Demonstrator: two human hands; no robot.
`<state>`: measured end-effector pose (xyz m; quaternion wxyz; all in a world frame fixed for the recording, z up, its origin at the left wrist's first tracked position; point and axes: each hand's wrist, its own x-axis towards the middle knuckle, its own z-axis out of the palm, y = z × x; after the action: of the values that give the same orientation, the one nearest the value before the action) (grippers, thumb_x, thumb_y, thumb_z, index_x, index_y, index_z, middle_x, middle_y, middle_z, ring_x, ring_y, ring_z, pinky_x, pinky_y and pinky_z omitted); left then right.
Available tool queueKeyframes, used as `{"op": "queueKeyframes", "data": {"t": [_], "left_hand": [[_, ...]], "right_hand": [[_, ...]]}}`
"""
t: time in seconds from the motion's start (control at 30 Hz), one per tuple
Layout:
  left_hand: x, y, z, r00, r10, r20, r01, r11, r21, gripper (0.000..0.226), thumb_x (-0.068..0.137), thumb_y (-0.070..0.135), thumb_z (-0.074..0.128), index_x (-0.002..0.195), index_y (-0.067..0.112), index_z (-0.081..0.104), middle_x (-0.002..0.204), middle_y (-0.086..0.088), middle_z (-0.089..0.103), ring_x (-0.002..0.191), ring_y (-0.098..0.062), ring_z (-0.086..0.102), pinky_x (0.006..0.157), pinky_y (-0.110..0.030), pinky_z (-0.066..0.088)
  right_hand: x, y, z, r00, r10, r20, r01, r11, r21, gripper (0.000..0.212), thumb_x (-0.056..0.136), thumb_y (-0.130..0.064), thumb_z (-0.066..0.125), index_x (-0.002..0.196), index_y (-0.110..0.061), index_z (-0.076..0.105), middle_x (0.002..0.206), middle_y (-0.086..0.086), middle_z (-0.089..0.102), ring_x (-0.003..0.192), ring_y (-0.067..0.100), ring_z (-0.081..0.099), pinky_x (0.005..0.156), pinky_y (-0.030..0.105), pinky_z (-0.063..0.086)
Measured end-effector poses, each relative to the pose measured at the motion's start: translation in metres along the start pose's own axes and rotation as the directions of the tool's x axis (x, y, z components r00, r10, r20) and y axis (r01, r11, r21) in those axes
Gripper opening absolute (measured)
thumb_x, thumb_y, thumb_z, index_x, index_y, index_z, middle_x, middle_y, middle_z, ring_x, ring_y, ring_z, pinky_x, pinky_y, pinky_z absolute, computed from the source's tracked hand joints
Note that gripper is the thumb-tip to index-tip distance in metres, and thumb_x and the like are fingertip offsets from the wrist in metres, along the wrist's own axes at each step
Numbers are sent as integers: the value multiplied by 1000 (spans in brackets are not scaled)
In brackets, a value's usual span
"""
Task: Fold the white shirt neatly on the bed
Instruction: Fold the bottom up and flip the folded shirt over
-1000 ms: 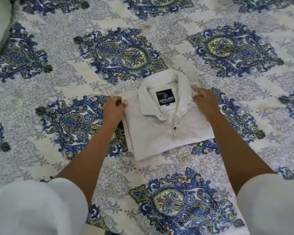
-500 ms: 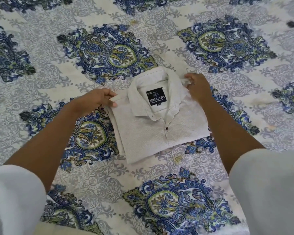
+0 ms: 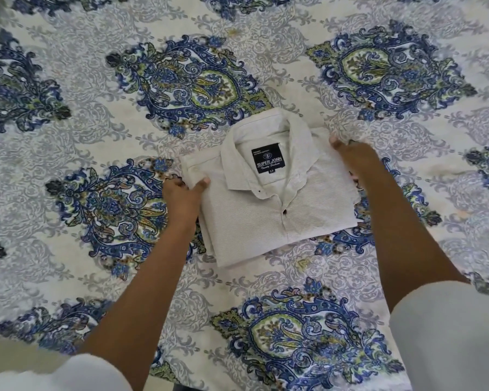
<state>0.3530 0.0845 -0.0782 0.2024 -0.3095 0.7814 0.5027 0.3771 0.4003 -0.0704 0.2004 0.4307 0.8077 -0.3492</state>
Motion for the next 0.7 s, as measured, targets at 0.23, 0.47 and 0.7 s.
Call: {"op": "queueKeyframes", "data": {"t": [0.23, 0.47, 0.7], "left_hand": [[-11, -4, -4, 917, -87, 390, 232, 911, -342, 43, 80, 4, 68, 122, 9, 59, 116, -10, 66, 99, -24, 64, 86, -41, 52], [-66, 32, -26, 883, 196, 427, -29, 930, -367, 26, 85, 0, 60, 110, 10, 59, 92, -1, 71, 81, -15, 70, 62, -29, 56], [-162, 89, -36, 754, 259, 604, -206, 966, -157, 16, 86, 5, 61, 101, 11, 62, 95, -9, 69, 89, -28, 65, 77, -39, 55]], "right_hand": [[-21, 21, -5, 939, -98, 330, -61, 896, 440, 44, 73, -25, 76, 112, -9, 65, 101, 9, 69, 97, 28, 65, 74, 34, 50], [-103, 36, -26, 977, -159, 139, 33, 767, 641, 21, 78, -6, 71, 98, -9, 66, 95, 11, 68, 88, 29, 65, 83, 44, 52], [-235, 104, -86, 1000, 2, -31, 25, 561, 828, 33, 76, -1, 71, 108, -4, 65, 96, 13, 69, 83, 29, 65, 79, 40, 55]]}}
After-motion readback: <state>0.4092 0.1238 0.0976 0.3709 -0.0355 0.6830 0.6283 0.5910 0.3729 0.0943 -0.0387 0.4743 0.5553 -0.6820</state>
